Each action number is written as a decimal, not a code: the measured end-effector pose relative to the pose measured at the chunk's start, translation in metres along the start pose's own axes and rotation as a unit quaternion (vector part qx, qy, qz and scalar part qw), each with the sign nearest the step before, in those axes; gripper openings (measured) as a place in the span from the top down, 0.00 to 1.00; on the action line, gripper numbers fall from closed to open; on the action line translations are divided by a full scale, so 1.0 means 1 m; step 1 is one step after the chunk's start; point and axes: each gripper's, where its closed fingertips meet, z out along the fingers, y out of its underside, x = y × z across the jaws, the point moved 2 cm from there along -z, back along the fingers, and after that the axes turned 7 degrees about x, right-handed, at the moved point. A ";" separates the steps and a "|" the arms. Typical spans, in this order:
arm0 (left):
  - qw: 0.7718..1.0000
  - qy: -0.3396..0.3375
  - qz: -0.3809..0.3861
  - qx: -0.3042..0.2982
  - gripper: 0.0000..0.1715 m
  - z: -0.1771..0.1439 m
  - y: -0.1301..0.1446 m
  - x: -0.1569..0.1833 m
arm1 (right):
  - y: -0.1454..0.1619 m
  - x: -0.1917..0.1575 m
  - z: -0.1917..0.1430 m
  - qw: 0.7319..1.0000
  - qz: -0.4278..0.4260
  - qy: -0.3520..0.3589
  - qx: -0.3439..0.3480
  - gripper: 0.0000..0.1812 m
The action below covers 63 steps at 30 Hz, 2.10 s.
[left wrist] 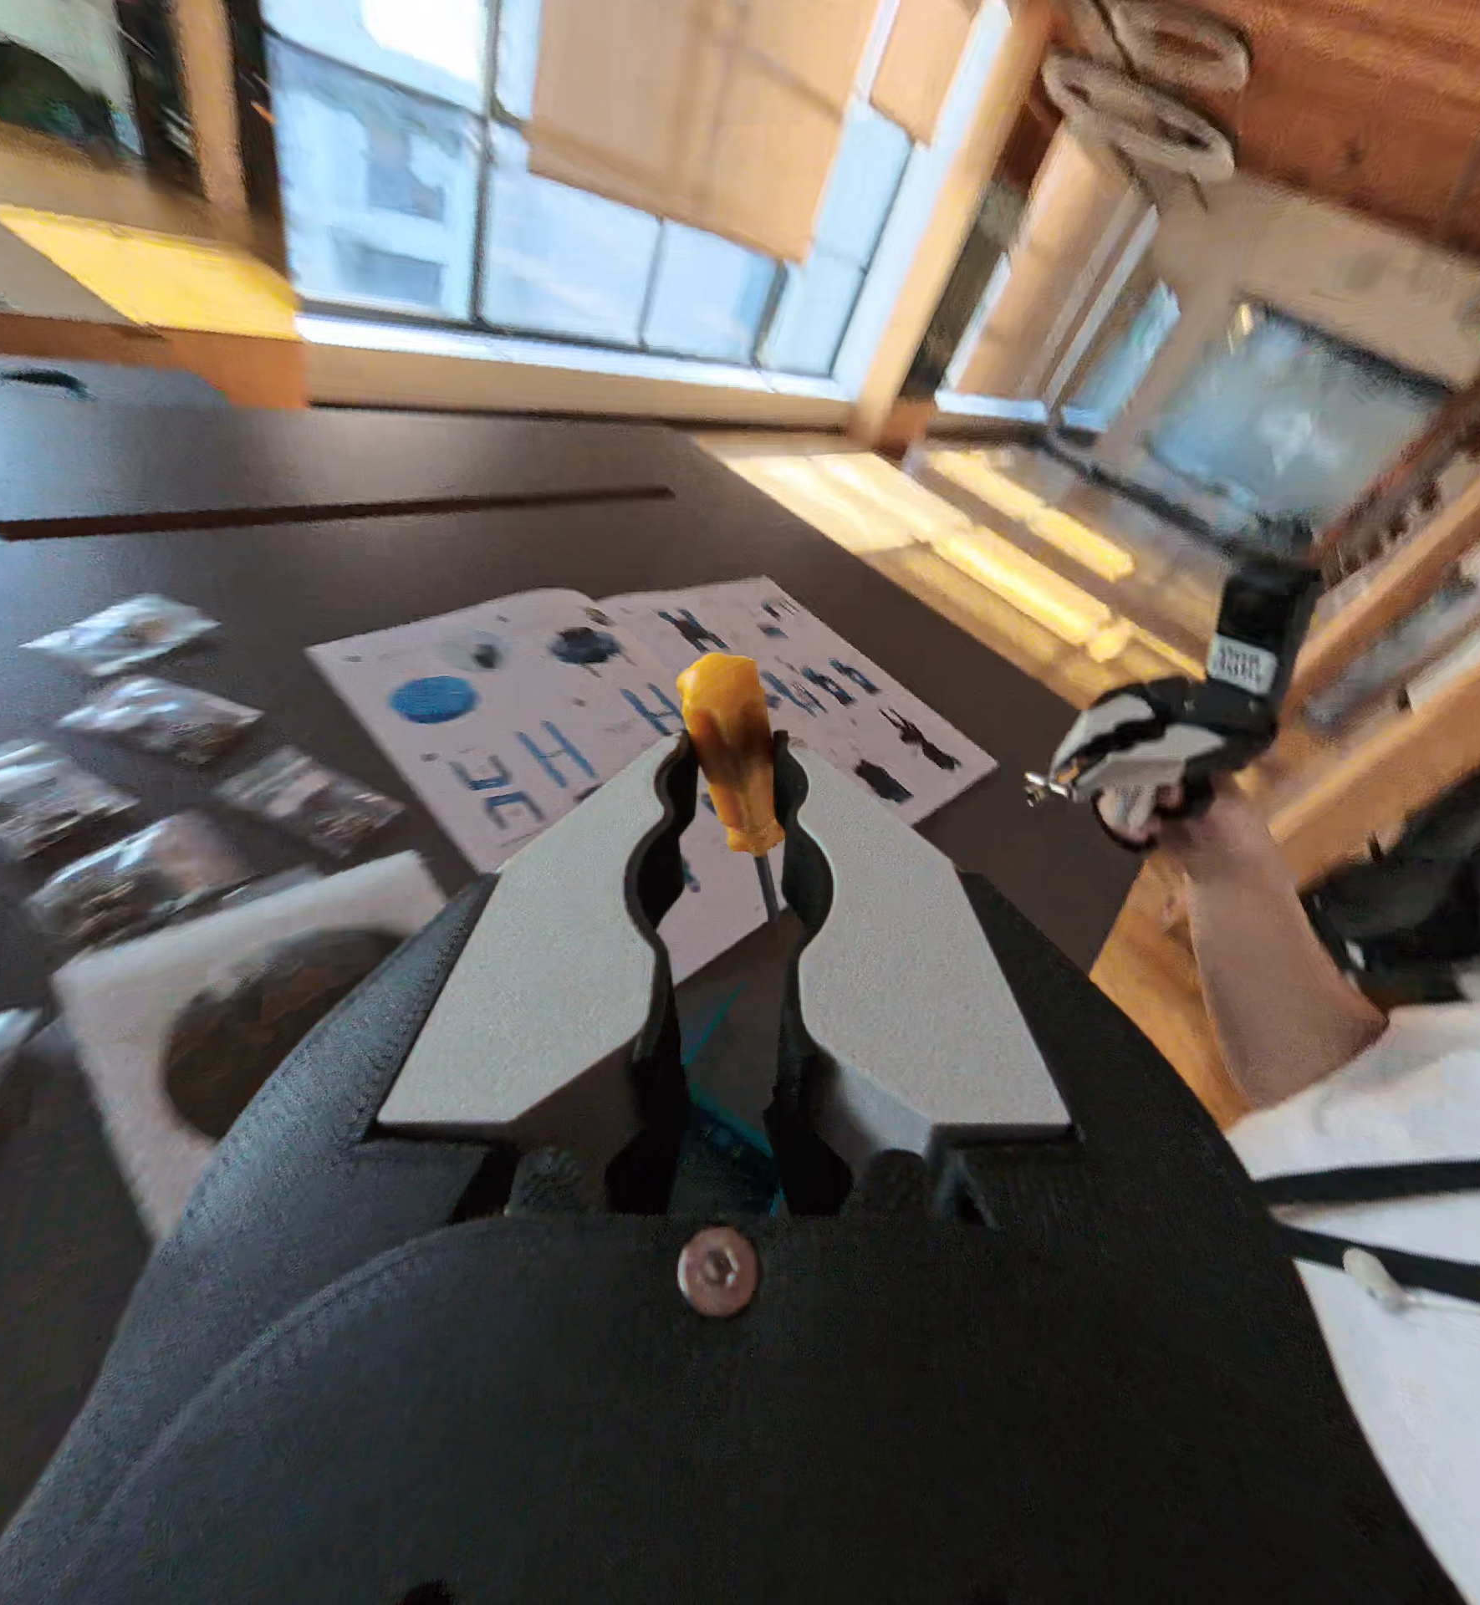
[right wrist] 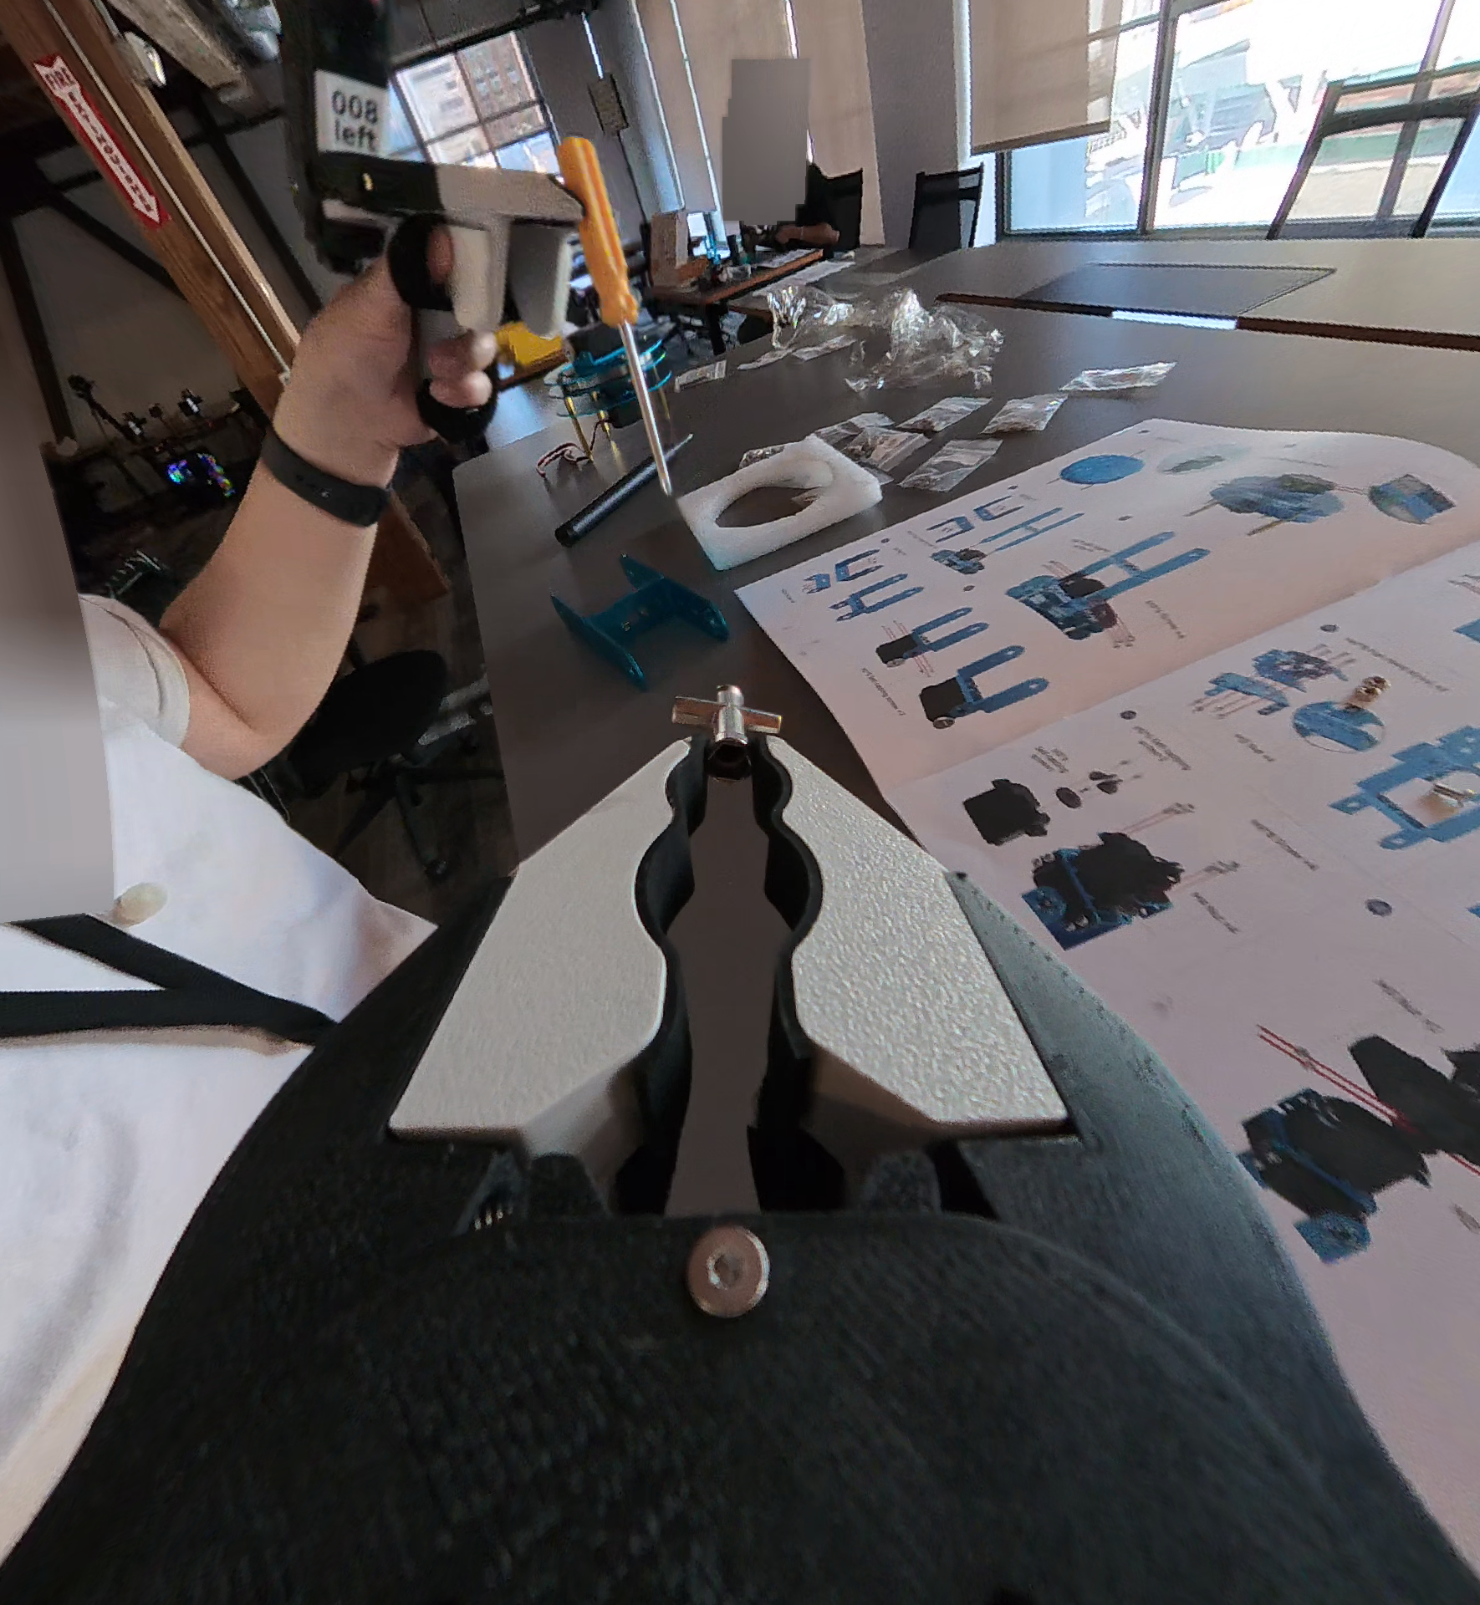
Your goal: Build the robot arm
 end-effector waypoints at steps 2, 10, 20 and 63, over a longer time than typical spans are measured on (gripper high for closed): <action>0.995 -0.057 -0.030 0.078 0.91 -0.056 -0.002 -0.031 | -0.001 -0.004 0.014 1.000 -0.005 -0.005 -0.012 0.95; 0.937 -0.192 -0.149 0.251 0.91 -0.175 0.051 -0.111 | -0.010 -0.024 0.087 0.999 0.002 -0.024 -0.028 0.95; 0.882 -0.255 -0.277 0.284 0.91 -0.219 0.100 -0.121 | 0.004 -0.061 0.178 0.997 -0.032 -0.040 -0.065 0.95; 0.901 0.063 0.256 -0.345 0.87 -0.168 0.165 -0.090 | 0.014 -0.070 0.192 0.995 -0.033 -0.051 -0.078 0.95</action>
